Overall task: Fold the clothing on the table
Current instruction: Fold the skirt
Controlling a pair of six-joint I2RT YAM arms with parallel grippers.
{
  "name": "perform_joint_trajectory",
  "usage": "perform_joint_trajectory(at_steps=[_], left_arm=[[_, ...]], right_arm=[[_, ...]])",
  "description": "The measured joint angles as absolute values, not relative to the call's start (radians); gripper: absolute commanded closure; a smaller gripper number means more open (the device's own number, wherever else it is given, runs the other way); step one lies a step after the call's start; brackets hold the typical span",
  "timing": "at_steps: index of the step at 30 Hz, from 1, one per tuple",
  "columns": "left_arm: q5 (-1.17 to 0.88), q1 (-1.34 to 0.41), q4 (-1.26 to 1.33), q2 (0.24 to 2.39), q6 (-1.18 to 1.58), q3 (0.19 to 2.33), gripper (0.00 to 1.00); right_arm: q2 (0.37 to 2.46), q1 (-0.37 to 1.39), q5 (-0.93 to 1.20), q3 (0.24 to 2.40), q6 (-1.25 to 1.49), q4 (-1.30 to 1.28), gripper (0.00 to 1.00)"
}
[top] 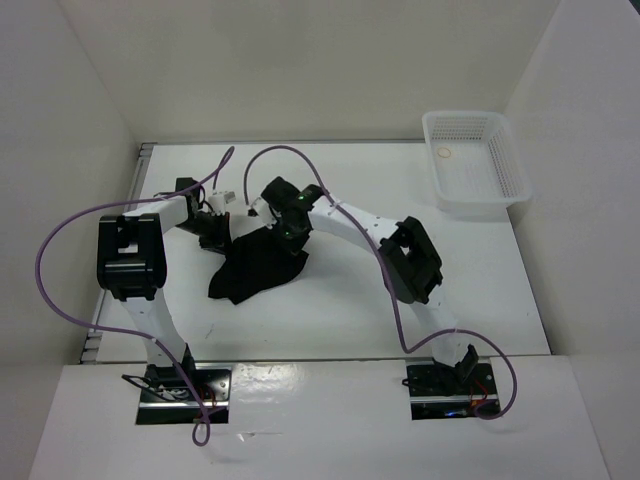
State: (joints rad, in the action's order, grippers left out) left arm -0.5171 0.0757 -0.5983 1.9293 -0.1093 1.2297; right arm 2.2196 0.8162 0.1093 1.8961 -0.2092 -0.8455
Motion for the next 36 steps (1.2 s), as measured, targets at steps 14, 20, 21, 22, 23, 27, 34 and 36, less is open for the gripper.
perform_joint_trajectory(at_steps=[14,20,21,22,23,27,34,36], left_arm=[[-0.517,0.076,-0.599,1.929,-0.109,1.230,1.00],[-0.517,0.076,-0.599,1.929,-0.109,1.230,1.00],[-0.517,0.076,-0.599,1.929,-0.109,1.230,1.00],[-0.517,0.076,-0.599,1.929,-0.109,1.230,1.00],[-0.517,0.076,-0.599,1.929,-0.109,1.230,1.00],[-0.517,0.076,-0.599,1.929,-0.109,1.230,1.00],[-0.517,0.076,-0.599,1.929,-0.109,1.230,1.00],[-0.517,0.076,-0.599,1.929,-0.109,1.230,1.00]], right_arm=[[2.220,0.806,-0.059,1.978,-0.219,-0.884,1.00],[2.217,0.765,-0.136,1.917,-0.232,-0.875,1.00],[2.215,0.762,-0.148,1.909,-0.234,-0.872,1.00],[2.214,0.758,-0.157,1.902,-0.235,-0.871,1.00],[2.212,0.755,-0.165,1.895,-0.236,-0.867,1.00],[2.202,0.748,-0.199,1.881,-0.238,-0.859,1.00],[2.183,0.748,-0.239,1.886,-0.244,-0.855,1.00],[2.183,0.748,-0.251,1.894,-0.244,-0.858,1.00]])
